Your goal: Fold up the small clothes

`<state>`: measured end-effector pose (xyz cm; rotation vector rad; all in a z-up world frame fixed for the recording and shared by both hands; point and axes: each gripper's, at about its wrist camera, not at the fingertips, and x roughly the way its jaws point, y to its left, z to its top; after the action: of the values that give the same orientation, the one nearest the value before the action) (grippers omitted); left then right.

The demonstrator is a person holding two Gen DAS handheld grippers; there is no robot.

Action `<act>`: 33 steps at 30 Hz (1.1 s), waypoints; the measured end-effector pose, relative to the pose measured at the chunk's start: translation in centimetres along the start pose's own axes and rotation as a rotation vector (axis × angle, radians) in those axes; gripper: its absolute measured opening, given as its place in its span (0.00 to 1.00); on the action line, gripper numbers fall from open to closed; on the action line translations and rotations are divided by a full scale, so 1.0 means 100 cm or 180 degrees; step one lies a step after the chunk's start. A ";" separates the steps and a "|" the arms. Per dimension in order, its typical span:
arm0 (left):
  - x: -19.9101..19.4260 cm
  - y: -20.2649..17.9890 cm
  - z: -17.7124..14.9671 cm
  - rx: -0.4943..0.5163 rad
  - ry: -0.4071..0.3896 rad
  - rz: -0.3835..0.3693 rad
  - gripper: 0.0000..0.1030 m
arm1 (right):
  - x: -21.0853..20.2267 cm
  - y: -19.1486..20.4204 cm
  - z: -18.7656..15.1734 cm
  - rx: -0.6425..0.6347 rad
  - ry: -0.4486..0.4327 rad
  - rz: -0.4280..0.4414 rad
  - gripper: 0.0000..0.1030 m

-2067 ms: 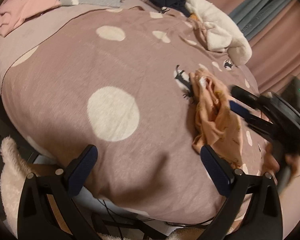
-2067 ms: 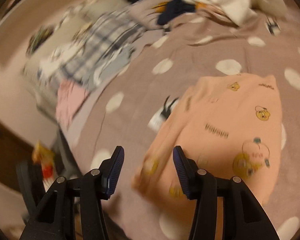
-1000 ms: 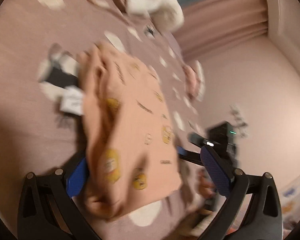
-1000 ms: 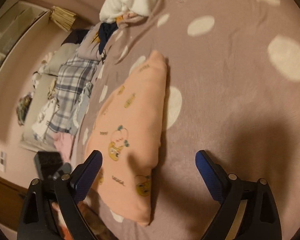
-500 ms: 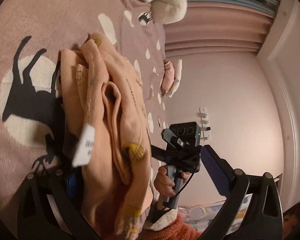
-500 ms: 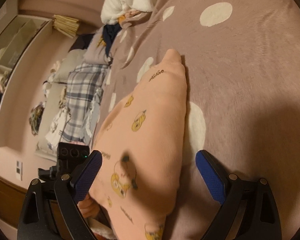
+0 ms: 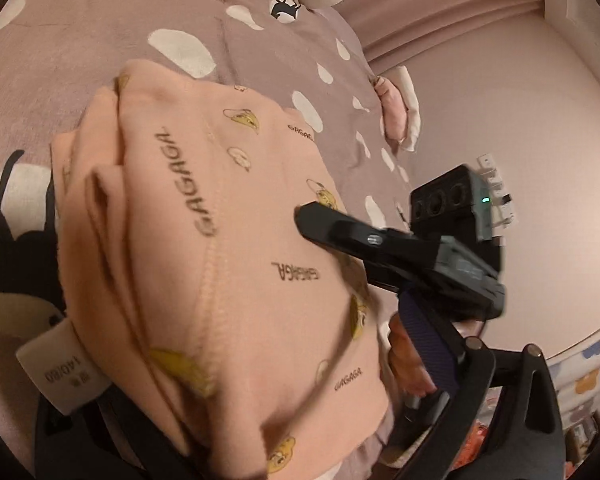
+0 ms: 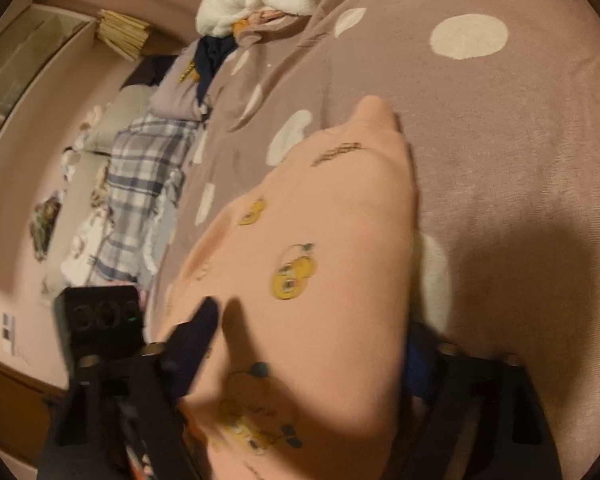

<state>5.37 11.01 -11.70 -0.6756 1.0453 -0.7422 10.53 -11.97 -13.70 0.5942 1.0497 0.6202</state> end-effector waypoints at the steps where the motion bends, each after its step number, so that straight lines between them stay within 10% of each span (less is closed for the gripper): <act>1: -0.003 0.005 0.002 -0.0098 -0.0011 0.0040 0.73 | 0.000 0.000 0.000 0.0000 0.0000 0.0000 0.55; 3: -0.009 0.018 0.002 -0.0359 -0.0023 0.0275 0.43 | -0.006 -0.016 0.000 0.0139 -0.0020 0.0074 0.36; 7: -0.014 0.013 -0.003 -0.0558 -0.0122 0.0470 0.36 | -0.008 0.004 -0.009 -0.0163 -0.0194 -0.0186 0.28; 20: -0.038 -0.046 -0.012 -0.0205 -0.0455 0.0481 0.35 | -0.055 0.040 0.006 -0.0420 -0.0348 -0.0201 0.26; 33: 0.024 -0.108 -0.024 0.0049 -0.0340 0.0555 0.36 | -0.119 0.026 -0.005 -0.0608 -0.0501 -0.0604 0.26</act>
<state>1.62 2.49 -5.20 -0.5960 0.9858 -0.5568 5.26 -18.61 -4.93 0.3652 0.8756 0.4919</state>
